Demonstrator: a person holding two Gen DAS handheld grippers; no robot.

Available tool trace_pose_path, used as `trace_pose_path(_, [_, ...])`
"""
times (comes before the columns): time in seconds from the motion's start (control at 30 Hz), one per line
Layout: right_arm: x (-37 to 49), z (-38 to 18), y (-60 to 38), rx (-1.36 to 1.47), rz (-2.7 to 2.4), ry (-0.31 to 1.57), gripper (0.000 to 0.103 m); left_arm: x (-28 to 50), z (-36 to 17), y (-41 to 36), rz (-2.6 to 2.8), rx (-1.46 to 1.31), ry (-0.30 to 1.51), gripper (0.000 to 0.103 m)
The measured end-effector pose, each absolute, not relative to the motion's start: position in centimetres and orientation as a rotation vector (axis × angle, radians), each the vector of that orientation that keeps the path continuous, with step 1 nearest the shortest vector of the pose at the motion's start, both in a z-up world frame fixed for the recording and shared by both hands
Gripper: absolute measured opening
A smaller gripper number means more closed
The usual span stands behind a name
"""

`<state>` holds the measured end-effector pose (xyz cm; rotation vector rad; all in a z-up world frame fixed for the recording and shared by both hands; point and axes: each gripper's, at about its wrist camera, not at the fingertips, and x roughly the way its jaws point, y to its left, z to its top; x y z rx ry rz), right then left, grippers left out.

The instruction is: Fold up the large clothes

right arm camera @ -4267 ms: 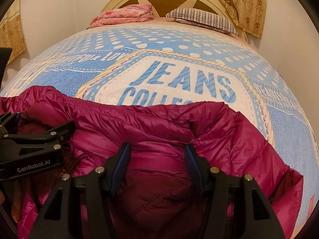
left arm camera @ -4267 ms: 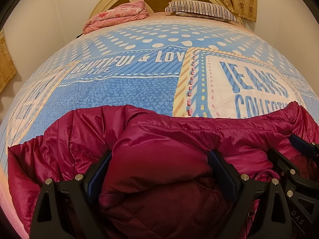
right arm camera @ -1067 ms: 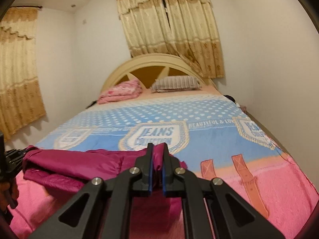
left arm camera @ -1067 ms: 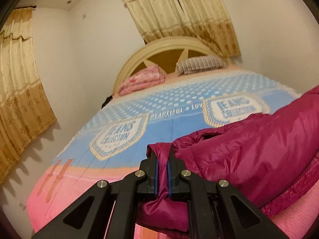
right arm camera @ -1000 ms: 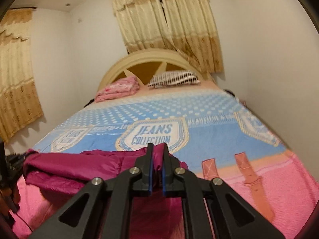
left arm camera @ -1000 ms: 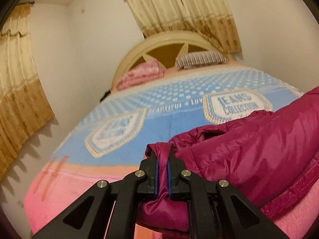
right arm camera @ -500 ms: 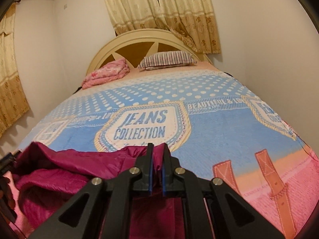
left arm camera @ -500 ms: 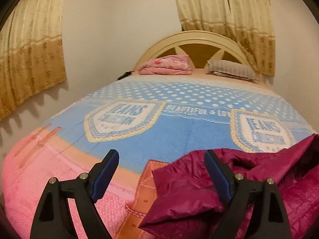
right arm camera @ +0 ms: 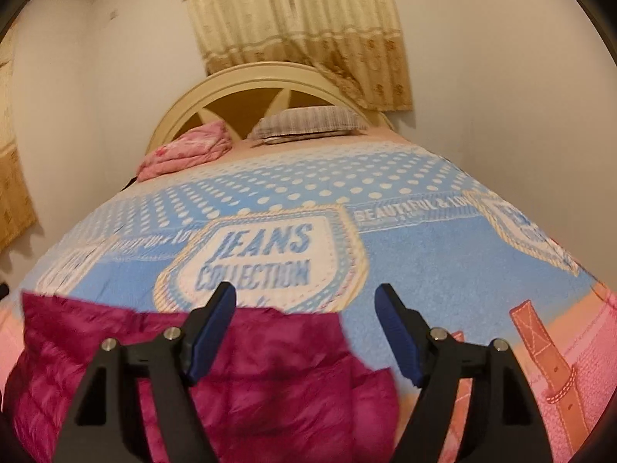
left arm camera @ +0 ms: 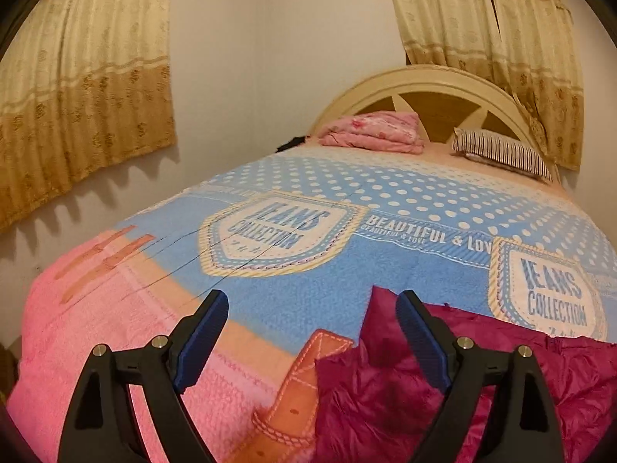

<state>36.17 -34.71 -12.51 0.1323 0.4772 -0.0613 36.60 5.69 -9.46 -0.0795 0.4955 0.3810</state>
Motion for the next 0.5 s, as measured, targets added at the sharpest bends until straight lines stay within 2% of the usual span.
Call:
trace_pose_path(0.2, [33.6, -13.0, -30.2, 0.088, 0.047, 0.494, 0.078, 34.9, -10.6, 1.8, 0.287, -0.055, 0.489, 0.091])
trace_pose_path(0.33, [33.9, -15.0, -27.2, 0.010, 0.045, 0.542, 0.078, 36.8, -12.3, -1.8, 0.330, 0.110, 0.524, 0.091])
trace_pose_path(0.5, [36.5, -17.2, -27.5, -0.010, -0.012, 0.604, 0.078, 40.2, -15.4, -1.2, 0.334, 0.086, 0.655, 0.091])
